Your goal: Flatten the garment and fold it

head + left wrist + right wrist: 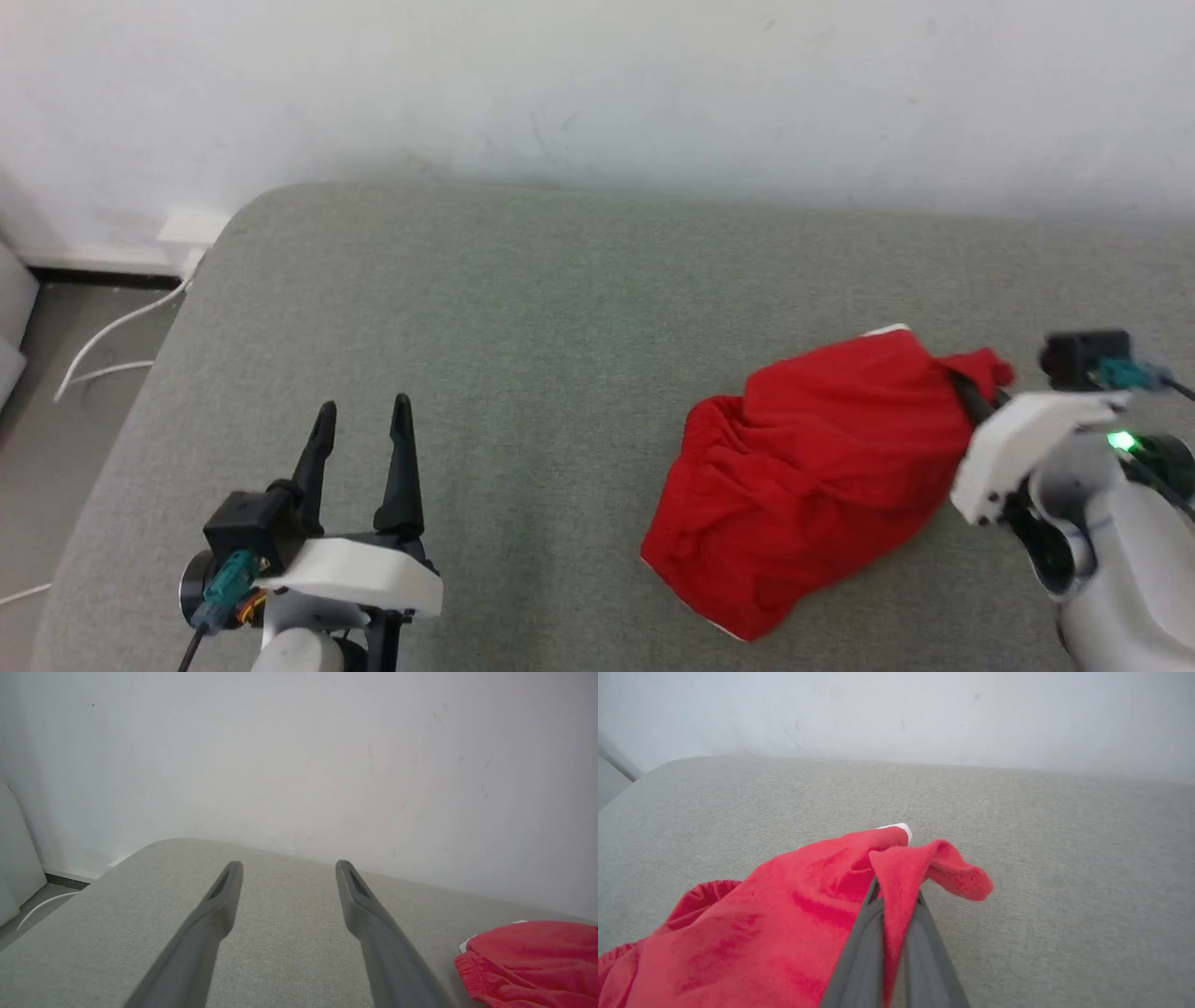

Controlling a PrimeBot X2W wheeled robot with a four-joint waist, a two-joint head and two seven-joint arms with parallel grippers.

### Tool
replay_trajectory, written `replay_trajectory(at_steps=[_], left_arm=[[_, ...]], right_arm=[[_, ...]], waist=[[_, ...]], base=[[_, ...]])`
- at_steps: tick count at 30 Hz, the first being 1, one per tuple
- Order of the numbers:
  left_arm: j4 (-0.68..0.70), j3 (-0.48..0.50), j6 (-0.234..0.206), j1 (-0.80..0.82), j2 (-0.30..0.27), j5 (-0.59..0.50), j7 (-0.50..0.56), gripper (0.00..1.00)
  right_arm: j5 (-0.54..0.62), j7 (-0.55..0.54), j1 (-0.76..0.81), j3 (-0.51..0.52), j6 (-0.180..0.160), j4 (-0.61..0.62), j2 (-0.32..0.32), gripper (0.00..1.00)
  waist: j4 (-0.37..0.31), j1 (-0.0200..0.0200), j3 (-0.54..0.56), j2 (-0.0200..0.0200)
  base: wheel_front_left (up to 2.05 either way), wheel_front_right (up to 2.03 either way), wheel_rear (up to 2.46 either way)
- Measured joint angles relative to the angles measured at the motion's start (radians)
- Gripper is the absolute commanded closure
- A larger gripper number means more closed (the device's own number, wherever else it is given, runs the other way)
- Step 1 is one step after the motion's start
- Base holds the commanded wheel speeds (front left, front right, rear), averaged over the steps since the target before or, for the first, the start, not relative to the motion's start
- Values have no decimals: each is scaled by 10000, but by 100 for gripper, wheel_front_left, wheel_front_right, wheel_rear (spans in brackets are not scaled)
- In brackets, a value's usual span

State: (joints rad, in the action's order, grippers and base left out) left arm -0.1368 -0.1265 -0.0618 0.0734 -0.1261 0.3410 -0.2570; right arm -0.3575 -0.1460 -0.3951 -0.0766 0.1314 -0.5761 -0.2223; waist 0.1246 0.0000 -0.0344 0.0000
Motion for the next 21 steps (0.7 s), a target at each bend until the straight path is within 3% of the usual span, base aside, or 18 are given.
replay_trajectory(at_steps=[4,10,11,13,21], left_arm=[[-36,27,6,-131,29,-2,0,0],[-107,75,6,-274,52,-2,0,0],[-123,79,4,-322,54,-2,0,0],[-198,81,4,-352,58,2,0,0],[-328,2,-6,-612,36,4,146,0]], right_arm=[[499,107,1458,886,0,1062,265,100],[1281,-846,3931,1941,0,2661,1231,100],[1377,-899,4209,2031,0,2920,1340,76],[1574,-876,4607,2132,0,3405,1452,0],[2040,1072,5238,2351,0,5348,1655,0]], waist=[[-206,-1,185,0],[-449,-1,370,0],[-485,-2,378,0],[-528,-1,408,0],[-558,-2,680,0]], base=[[0,0,0],[0,0,0],[0,0,0],[0,0,0],[0,0,0]])
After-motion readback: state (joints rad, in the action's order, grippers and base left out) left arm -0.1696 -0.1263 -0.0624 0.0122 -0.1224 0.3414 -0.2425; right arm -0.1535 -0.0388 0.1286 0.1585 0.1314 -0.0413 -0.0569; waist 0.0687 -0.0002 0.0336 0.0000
